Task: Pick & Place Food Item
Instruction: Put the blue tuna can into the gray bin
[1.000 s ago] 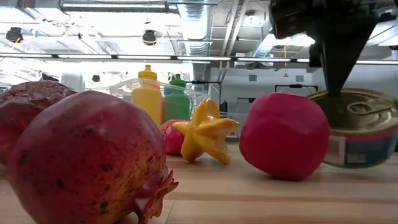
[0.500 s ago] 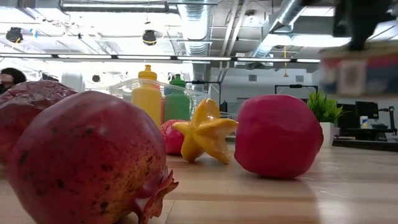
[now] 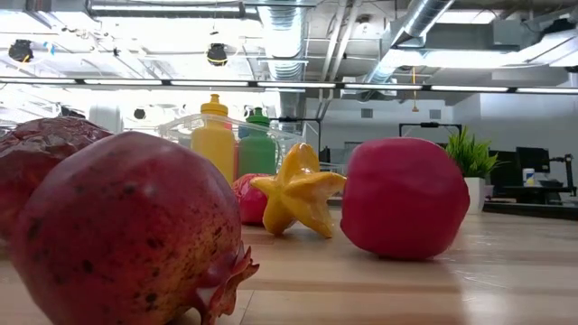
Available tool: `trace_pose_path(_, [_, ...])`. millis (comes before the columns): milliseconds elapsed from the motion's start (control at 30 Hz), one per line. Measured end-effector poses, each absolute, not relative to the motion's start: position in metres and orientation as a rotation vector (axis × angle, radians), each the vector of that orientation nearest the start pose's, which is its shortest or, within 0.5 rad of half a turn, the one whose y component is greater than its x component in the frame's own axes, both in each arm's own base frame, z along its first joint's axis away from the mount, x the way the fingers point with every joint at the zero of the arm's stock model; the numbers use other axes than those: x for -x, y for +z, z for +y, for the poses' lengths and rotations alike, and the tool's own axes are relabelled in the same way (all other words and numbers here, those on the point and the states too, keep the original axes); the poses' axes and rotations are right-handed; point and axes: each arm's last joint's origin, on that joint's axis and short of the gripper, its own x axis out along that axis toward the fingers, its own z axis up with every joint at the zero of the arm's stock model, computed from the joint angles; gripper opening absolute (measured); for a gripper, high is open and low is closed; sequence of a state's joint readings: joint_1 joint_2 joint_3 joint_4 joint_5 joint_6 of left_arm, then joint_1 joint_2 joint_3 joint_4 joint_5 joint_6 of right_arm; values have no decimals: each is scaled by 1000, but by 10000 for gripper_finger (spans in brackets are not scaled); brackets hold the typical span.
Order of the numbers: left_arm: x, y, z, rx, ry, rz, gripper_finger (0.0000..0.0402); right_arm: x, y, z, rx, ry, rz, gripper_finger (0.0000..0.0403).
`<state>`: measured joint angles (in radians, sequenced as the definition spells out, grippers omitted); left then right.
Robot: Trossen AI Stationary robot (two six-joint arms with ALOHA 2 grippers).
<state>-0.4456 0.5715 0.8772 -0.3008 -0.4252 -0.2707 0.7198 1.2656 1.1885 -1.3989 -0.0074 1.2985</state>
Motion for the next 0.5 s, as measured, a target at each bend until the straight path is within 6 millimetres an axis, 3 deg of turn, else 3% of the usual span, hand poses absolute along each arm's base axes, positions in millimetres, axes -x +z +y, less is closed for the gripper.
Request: trace_pose_path(500, [-102, 378, -36, 274, -20, -3, 273, -141, 249, 157, -485, -479, 1586, 0])
